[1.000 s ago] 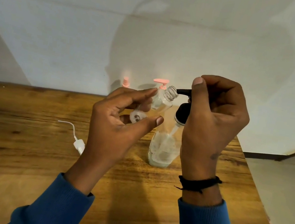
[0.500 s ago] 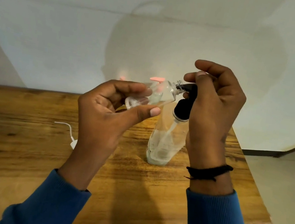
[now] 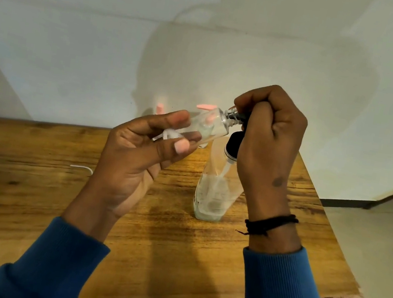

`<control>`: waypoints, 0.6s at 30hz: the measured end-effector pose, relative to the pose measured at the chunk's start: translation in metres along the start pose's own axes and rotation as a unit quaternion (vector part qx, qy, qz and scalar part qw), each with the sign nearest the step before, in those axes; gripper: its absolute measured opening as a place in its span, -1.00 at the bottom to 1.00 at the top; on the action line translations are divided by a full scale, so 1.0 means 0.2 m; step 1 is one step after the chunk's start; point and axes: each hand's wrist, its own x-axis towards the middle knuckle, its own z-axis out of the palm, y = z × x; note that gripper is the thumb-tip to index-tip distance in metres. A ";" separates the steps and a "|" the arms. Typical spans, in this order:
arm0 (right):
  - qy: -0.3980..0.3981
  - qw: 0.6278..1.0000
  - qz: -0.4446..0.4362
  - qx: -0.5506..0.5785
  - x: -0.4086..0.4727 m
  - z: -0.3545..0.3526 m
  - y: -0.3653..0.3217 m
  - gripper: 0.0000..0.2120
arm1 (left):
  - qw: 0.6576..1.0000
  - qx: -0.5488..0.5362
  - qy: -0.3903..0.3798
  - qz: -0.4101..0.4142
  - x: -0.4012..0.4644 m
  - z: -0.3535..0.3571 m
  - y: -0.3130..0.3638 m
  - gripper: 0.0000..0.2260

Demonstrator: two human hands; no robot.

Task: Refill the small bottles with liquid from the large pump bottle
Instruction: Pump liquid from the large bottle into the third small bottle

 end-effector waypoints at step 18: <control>-0.010 1.000 -0.004 -0.011 0.00 0.00 0.01 -0.79 | 0.995 -0.091 -0.027 -0.038 0.02 -0.04 0.00 -0.68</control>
